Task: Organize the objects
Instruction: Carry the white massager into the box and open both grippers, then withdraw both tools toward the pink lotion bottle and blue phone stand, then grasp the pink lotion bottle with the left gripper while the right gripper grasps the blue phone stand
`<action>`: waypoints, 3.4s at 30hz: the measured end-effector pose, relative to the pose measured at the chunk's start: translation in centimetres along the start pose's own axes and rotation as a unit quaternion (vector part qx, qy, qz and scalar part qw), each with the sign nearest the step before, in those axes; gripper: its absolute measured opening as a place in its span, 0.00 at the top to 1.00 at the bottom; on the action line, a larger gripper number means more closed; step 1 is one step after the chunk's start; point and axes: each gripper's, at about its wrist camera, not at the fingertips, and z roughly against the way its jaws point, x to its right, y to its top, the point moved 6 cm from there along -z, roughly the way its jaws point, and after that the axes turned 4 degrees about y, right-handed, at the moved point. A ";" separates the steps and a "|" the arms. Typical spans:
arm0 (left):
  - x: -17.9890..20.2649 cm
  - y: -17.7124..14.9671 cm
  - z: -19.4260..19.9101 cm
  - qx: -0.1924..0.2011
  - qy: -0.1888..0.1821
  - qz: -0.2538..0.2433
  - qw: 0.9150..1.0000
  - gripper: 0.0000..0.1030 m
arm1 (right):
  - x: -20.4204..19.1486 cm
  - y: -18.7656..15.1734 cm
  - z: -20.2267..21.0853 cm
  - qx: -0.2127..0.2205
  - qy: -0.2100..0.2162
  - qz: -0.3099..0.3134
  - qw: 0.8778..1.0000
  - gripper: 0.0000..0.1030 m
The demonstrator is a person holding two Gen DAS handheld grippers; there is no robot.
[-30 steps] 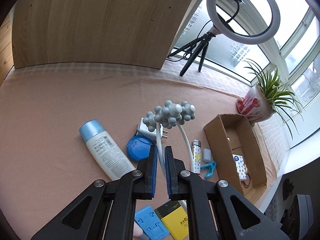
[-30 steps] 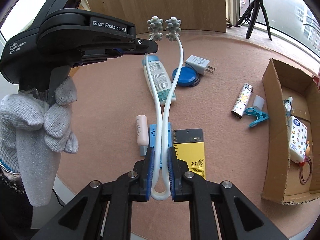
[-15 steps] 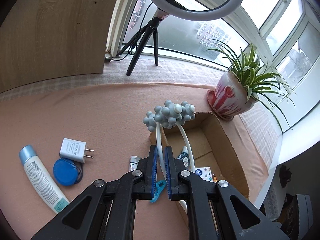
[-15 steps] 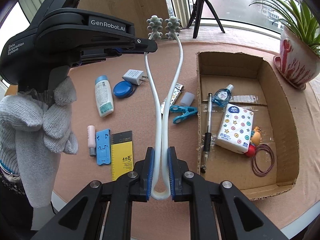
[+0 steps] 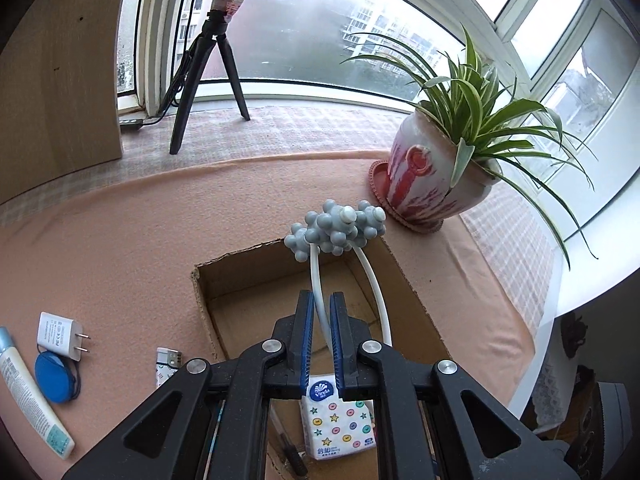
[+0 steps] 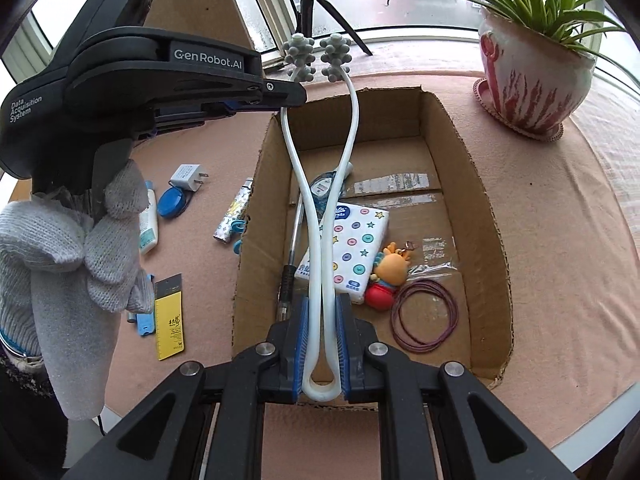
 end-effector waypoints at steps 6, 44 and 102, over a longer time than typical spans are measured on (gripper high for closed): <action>0.9 0.4 0.1 0.018 0.019 -0.014 1.000 0.20 | 2.4 0.9 0.6 0.022 -0.007 -0.021 1.000 0.53; -23.0 -14.1 12.1 -0.017 0.151 0.156 0.976 0.20 | -6.9 1.7 -2.2 0.022 0.068 0.033 0.997 0.38; -30.3 -26.2 14.8 -0.056 0.165 0.201 0.964 0.70 | -23.3 -4.4 -13.7 -0.138 0.085 0.162 0.973 0.56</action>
